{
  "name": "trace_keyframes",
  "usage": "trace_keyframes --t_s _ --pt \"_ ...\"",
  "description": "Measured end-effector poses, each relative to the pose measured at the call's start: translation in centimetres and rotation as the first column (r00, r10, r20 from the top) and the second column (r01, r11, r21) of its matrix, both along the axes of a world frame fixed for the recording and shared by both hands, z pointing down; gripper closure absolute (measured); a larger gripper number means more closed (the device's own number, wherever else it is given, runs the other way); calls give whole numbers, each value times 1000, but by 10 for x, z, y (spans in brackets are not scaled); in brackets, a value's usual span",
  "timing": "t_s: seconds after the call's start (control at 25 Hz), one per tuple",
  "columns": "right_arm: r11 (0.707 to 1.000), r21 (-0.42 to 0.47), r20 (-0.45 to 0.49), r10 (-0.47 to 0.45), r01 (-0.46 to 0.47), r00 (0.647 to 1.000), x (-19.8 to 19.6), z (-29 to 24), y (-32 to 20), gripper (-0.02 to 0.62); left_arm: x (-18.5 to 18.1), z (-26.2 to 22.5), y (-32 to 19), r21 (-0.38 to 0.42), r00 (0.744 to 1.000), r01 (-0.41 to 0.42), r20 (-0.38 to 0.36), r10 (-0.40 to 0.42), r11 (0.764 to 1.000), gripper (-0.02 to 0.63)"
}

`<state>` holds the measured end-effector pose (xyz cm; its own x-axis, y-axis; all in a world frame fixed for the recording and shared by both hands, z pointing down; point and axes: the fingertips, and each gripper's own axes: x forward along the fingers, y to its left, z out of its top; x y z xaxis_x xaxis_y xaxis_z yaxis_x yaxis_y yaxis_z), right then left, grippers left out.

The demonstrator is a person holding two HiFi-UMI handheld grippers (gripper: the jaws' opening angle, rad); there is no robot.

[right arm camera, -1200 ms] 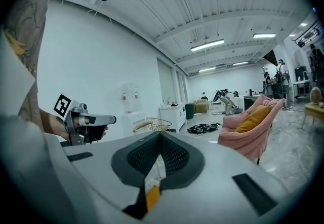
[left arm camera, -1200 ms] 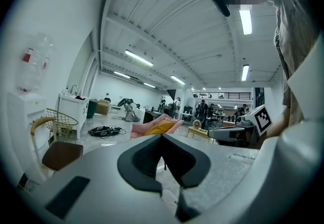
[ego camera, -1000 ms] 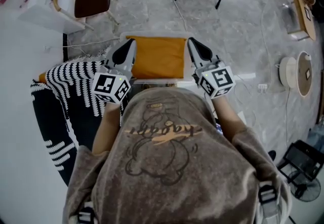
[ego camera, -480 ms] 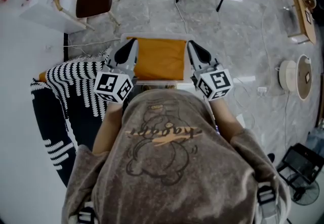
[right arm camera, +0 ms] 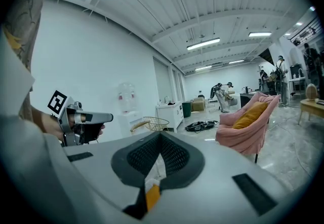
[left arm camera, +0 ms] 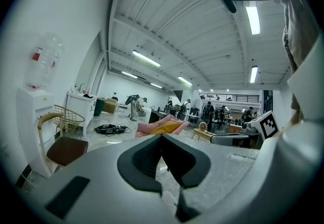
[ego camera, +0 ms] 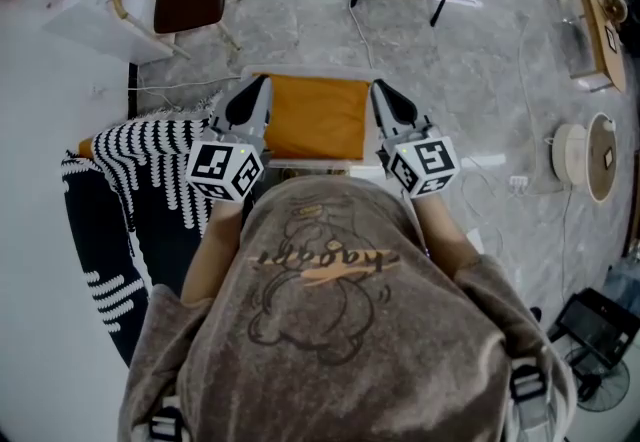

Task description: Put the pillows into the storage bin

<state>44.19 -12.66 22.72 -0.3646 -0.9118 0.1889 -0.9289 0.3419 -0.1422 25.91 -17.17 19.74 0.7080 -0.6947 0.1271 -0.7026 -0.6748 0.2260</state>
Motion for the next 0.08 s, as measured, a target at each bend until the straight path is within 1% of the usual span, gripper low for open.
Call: trace_keyframes --t_s 0.08 --pt "1000 -3 -1 1 -1 1000 1 0 0 592 -1 0 0 -4 1000 7 -1 -7 1000 603"
